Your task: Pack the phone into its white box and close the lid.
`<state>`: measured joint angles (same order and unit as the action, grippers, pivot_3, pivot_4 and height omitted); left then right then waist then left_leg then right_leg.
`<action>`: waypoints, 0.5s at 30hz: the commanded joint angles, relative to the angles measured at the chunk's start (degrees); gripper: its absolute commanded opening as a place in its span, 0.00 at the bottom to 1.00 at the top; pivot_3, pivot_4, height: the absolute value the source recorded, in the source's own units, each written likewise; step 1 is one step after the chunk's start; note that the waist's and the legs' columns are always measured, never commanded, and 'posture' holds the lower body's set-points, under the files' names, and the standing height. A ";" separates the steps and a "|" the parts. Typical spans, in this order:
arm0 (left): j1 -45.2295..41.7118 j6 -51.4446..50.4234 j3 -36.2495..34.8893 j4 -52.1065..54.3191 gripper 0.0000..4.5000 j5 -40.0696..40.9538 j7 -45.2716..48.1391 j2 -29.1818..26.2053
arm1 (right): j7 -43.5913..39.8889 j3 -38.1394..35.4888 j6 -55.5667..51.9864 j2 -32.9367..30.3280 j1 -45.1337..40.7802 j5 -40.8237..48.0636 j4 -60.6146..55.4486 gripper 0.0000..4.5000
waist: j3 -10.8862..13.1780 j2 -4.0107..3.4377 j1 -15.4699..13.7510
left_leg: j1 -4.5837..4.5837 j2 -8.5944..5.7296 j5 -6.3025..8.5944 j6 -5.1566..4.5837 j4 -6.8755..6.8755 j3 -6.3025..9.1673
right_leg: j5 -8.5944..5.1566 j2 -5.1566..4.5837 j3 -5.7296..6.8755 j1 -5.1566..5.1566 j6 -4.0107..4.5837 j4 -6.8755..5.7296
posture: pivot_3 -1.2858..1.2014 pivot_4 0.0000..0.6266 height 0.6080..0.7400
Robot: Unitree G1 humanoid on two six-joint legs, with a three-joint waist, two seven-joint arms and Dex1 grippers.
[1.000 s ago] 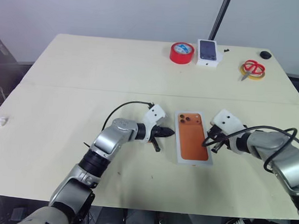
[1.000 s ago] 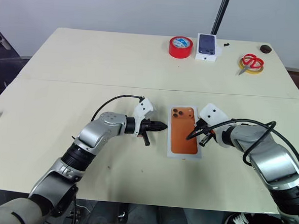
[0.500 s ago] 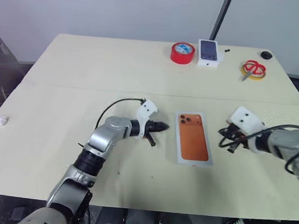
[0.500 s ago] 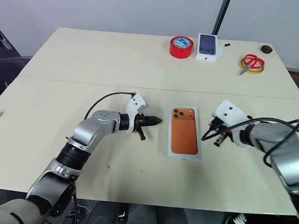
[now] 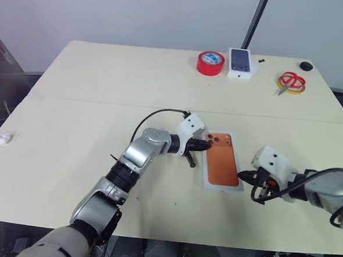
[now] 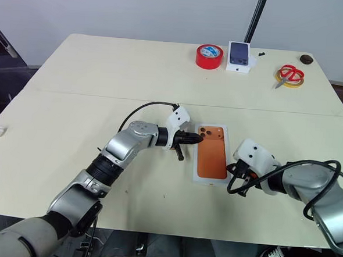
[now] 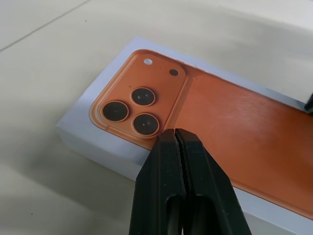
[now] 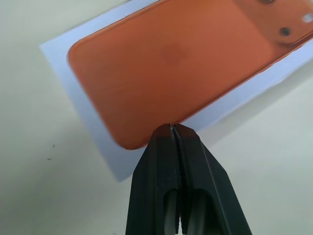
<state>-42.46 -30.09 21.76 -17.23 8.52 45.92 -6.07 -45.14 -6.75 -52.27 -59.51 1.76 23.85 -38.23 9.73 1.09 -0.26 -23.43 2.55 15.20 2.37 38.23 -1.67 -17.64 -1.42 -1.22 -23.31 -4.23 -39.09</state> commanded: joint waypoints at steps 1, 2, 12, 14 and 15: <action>1.24 0.68 1.00 0.35 0.01 -1.86 0.20 -1.08 | 1.33 -0.09 -0.74 0.69 -0.02 0.27 -2.67 0.01 | 0.00 0.01 -0.02 | 0.00 0.00 0.00 0.00 0.00 0.01 | 0.00 0.00 0.00 0.01 0.00 0.00 | 0.52 0.24 0.94; 1.66 0.46 0.25 1.08 0.01 -1.56 0.09 -1.43 | 1.63 -0.26 -0.88 0.85 -0.20 0.36 -2.68 0.01 | 0.00 0.01 0.00 | 0.01 0.00 0.00 0.00 0.00 0.01 | 0.00 0.00 0.00 0.01 0.00 0.00 | 0.52 0.24 0.94; 12.80 -0.83 -18.95 17.59 0.01 5.99 -2.33 -14.87 | 5.73 -8.67 11.56 7.77 -7.50 -2.39 11.12 0.01 | -0.01 0.00 1.29 | 0.05 0.13 -0.01 0.01 -0.05 0.01 | 0.00 0.04 0.01 -0.02 0.00 -0.06 | 0.52 0.24 0.94; 16.54 -0.28 -22.60 19.69 0.01 6.17 -3.16 -18.56 | 5.52 -9.11 14.05 9.26 -9.03 -2.43 15.93 0.01 | -0.02 -0.01 1.02 | 0.06 0.15 -0.01 0.02 -0.06 -0.01 | 0.00 -0.01 0.01 -0.01 0.00 -0.06 | 0.52 0.24 0.94; 19.05 0.14 -25.24 20.74 0.01 6.33 -3.86 -20.39 | 4.87 -9.42 15.95 10.04 -9.75 -2.31 19.03 0.01 | -0.02 -0.01 0.94 | 0.06 0.16 -0.01 0.02 -0.05 -0.01 | 0.00 0.00 0.01 0.00 0.00 -0.04 | 0.52 0.24 0.94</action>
<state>-25.50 -30.87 0.34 0.12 13.72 43.06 -25.07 -39.63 -14.53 -39.91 -50.44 -6.94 21.46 -22.57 9.71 1.08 0.68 -23.37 2.71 15.18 2.39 38.18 -1.68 -17.64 -1.45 -1.20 -23.30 -4.23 -39.13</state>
